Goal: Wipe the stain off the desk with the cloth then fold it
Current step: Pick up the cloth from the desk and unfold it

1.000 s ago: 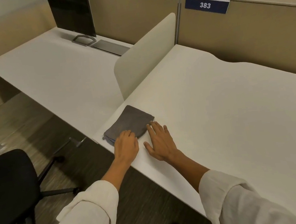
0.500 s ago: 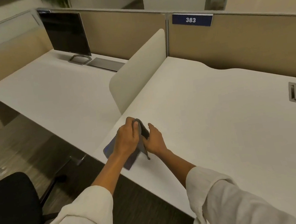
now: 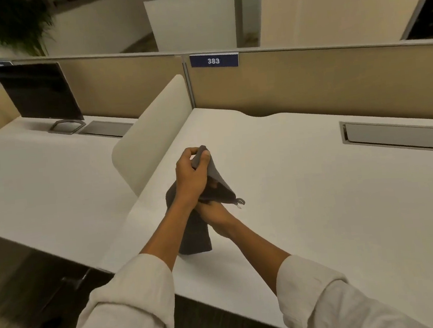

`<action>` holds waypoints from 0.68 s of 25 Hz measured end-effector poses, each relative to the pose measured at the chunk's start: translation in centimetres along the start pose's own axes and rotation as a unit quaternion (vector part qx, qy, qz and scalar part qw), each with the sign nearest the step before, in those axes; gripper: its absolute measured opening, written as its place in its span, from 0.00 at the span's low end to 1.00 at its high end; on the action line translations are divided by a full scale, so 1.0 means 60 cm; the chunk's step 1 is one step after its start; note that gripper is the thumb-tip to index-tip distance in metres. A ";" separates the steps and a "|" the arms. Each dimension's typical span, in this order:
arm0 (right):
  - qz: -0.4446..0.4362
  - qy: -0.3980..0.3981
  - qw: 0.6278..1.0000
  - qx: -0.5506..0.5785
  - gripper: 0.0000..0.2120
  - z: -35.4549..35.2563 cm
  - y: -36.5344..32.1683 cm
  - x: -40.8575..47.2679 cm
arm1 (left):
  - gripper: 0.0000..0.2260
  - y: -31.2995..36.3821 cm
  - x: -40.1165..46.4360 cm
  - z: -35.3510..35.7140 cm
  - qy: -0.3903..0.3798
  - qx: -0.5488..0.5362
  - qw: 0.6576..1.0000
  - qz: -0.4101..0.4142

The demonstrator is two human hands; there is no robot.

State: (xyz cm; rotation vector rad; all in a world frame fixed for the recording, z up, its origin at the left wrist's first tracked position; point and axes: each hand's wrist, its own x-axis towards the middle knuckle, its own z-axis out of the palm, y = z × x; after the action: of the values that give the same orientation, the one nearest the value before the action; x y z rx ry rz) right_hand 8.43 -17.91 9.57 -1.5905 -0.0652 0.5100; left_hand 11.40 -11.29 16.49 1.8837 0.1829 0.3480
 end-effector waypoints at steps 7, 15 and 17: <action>0.008 0.132 0.991 0.018 0.15 -0.203 0.030 -0.121 | 0.15 0.093 -0.063 0.164 -0.154 -0.245 0.952 -0.100; -0.074 0.350 0.934 0.008 0.23 -0.422 0.082 -0.369 | 0.15 0.171 -0.205 0.346 -0.373 -0.363 0.836 -0.175; -0.103 0.380 0.919 -0.026 0.25 -0.452 0.086 -0.440 | 0.16 0.195 -0.258 0.396 -0.387 -0.338 0.840 -0.176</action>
State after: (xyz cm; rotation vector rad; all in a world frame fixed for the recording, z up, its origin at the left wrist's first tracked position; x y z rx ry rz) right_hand -6.89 -52.83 11.98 -1.7133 0.3414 -0.2980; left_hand 4.05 -41.01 18.02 1.1236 -0.1374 -0.5565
